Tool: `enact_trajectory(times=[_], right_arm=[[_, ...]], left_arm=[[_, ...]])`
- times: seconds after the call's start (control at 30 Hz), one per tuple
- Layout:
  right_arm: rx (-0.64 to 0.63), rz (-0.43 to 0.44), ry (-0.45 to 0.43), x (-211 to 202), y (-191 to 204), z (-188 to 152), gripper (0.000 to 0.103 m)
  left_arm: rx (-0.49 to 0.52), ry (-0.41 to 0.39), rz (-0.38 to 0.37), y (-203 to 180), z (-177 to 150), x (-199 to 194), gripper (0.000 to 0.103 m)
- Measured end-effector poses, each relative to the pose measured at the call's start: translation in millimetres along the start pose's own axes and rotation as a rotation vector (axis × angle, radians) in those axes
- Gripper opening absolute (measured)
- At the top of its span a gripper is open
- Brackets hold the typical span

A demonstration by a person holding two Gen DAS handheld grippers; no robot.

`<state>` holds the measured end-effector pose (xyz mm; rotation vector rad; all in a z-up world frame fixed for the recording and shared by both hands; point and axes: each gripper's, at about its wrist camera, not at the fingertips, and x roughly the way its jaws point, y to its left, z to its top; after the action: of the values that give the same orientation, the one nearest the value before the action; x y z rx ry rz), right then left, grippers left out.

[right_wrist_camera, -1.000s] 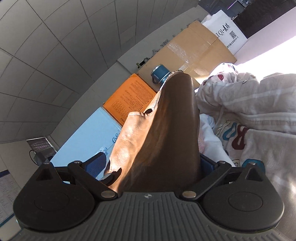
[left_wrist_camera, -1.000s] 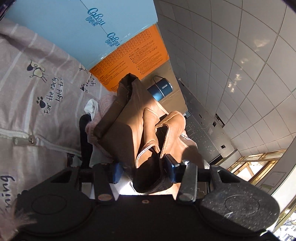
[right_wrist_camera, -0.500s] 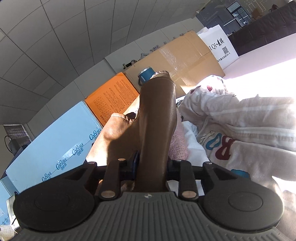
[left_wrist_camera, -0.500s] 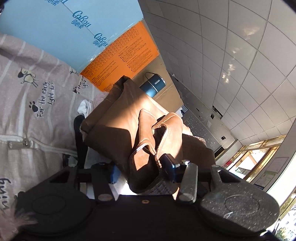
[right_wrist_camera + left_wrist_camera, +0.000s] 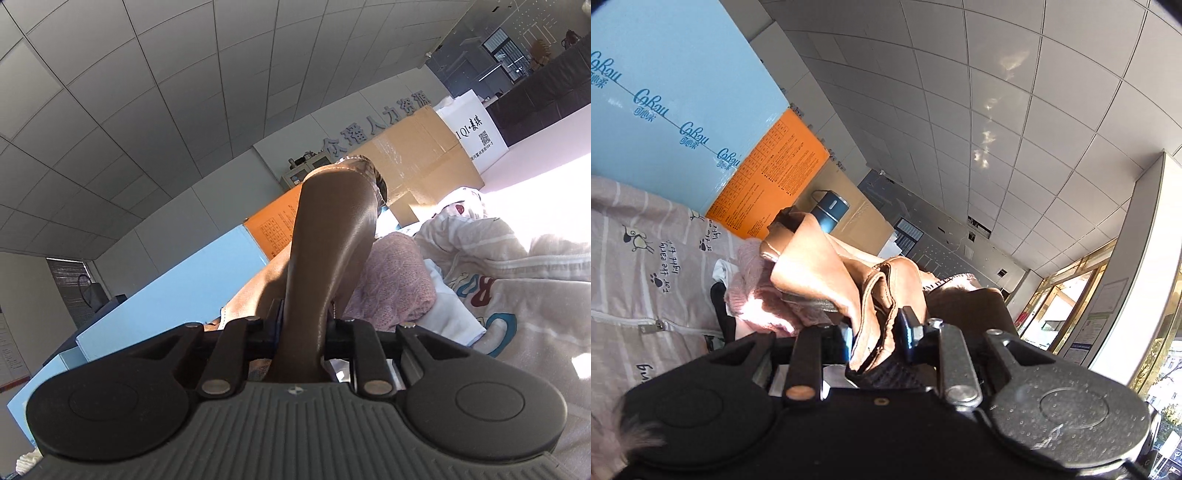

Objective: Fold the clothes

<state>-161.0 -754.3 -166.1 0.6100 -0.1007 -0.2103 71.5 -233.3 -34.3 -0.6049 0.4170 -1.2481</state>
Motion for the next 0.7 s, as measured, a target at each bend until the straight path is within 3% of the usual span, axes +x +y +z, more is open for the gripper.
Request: enact_trajectory(times=[0.27, 0.53, 0.7], right_arm=[[-0.032, 0.179, 0.06, -15.4, 50.9, -19.2, 0.015], [-0.018, 0.388, 0.209, 5.8, 105.8, -56.9, 0.015], [0.002, 0.518, 0.353, 29.7, 147.1, -97.4, 0.015]], left_arm=[[0.1, -0.072, 0.06, -15.2, 23.2, -87.0, 0.025], [0.175, -0.169, 0.238, -7.6, 32.4, -193.7, 0.025], [0.182, -0.247, 0.384, -3.8, 23.2, -261.3, 0.025]])
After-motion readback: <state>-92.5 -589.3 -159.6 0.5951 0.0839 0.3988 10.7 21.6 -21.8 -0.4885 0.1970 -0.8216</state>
